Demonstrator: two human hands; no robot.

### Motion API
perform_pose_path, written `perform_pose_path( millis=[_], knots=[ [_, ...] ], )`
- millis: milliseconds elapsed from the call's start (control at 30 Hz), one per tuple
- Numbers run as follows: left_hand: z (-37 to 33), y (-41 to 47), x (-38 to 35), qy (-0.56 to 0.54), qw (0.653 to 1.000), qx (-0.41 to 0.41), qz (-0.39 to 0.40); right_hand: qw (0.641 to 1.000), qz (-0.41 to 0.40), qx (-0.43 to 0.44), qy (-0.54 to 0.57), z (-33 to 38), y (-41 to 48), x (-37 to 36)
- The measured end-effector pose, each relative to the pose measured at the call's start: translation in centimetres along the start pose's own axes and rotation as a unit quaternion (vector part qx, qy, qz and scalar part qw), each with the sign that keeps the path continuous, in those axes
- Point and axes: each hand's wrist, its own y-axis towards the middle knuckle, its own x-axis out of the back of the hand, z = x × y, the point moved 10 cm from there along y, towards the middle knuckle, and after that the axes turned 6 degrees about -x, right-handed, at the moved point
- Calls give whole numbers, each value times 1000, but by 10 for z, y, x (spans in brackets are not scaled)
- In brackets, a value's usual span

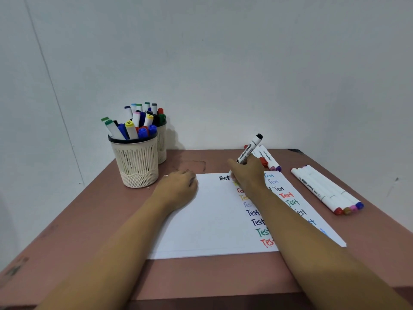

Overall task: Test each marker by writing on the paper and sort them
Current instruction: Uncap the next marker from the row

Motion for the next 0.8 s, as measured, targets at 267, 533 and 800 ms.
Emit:
perform_pose_path(
  millis=[267, 533, 800],
  knots=[
    [6, -4, 0, -81, 996, 32, 26, 998, -18, -22, 52, -1, -2, 7],
    [18, -8, 6, -179, 981, 72, 15, 982, 36, -87, 162, -5, -5, 7],
    [8, -9, 20, -139, 990, 36, -6, 989, 52, -37, 134, 12, -9, 7]
  ],
)
